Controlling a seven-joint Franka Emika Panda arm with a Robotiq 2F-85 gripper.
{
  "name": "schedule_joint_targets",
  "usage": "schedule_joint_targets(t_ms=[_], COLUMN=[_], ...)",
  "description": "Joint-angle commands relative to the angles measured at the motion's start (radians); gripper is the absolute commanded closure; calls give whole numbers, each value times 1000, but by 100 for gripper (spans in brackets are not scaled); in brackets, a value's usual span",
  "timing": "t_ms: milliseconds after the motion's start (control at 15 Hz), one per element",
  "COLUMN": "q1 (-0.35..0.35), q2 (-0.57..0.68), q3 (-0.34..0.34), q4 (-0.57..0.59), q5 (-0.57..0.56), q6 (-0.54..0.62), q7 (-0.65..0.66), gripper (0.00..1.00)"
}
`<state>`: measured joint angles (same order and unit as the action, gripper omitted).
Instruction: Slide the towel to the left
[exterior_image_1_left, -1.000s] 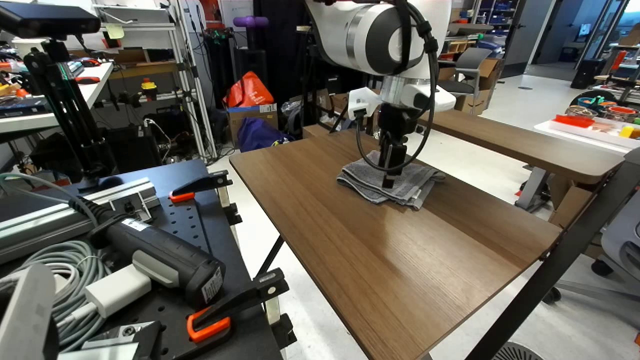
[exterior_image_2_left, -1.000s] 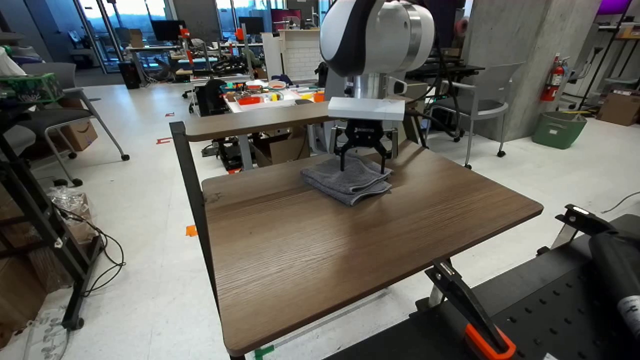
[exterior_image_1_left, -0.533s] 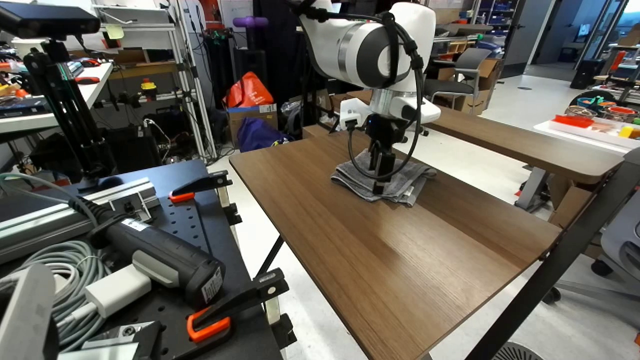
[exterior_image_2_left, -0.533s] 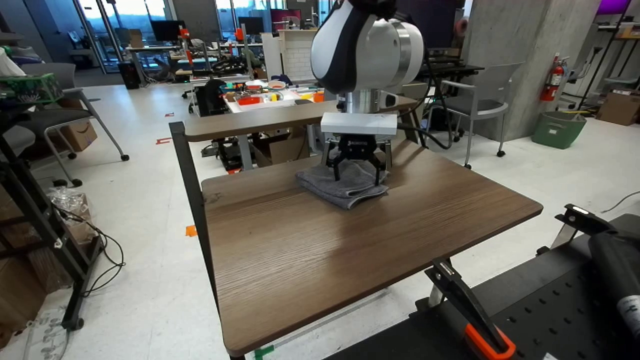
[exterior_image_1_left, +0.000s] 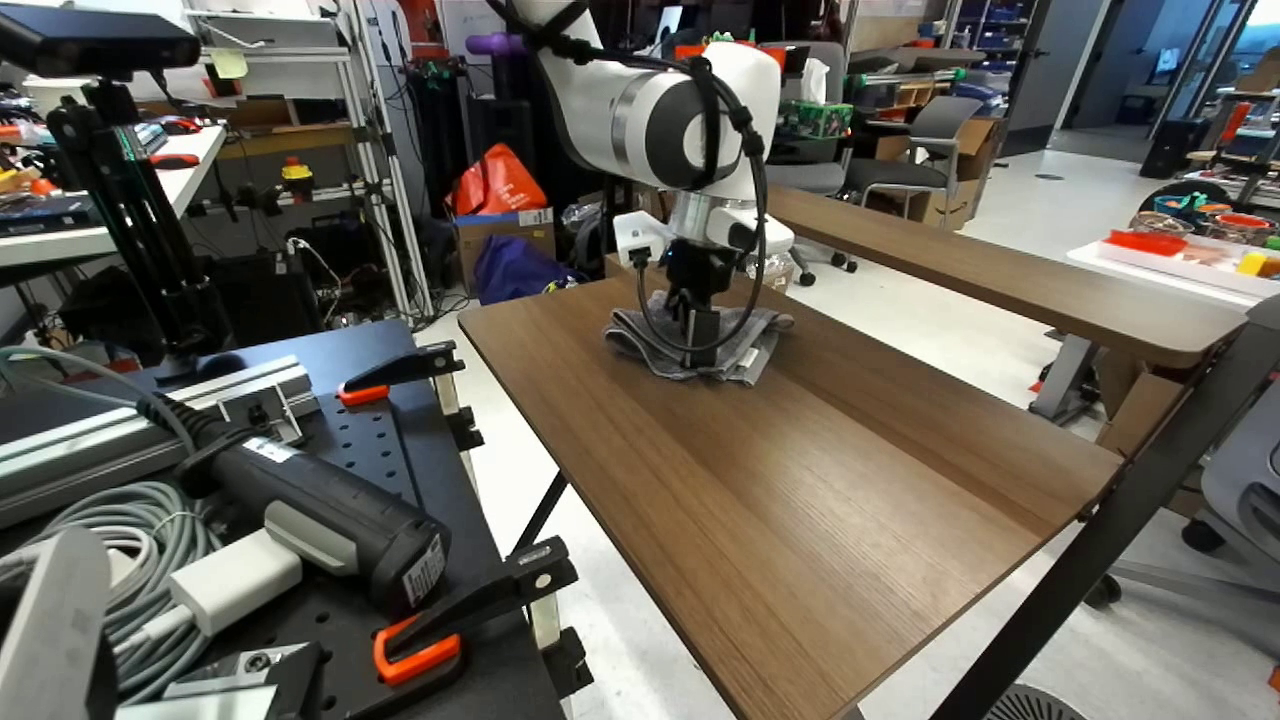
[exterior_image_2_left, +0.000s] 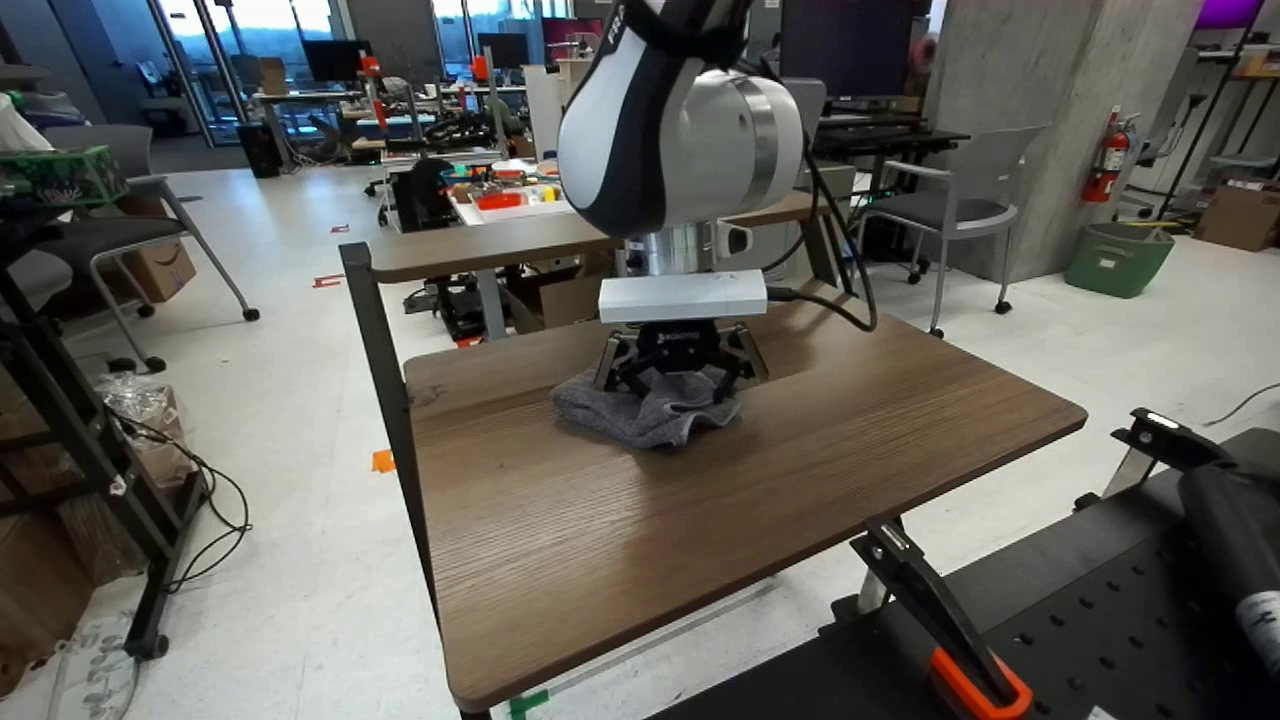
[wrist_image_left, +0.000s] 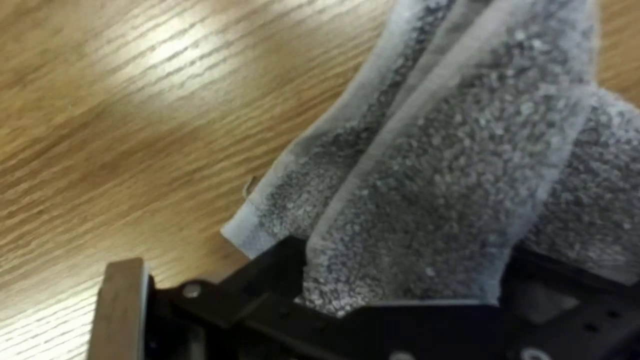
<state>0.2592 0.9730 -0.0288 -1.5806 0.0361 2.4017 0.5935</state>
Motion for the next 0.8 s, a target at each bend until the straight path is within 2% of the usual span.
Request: schedule_joint_targets(t_ms=[0,733], q1=[48,163], q2=[-2,-92], q3=[4,25], q4=[-56,-183], q5=[-20,-74], q6=[-28,-69], q7=[-32,-54], gripper=[0,0])
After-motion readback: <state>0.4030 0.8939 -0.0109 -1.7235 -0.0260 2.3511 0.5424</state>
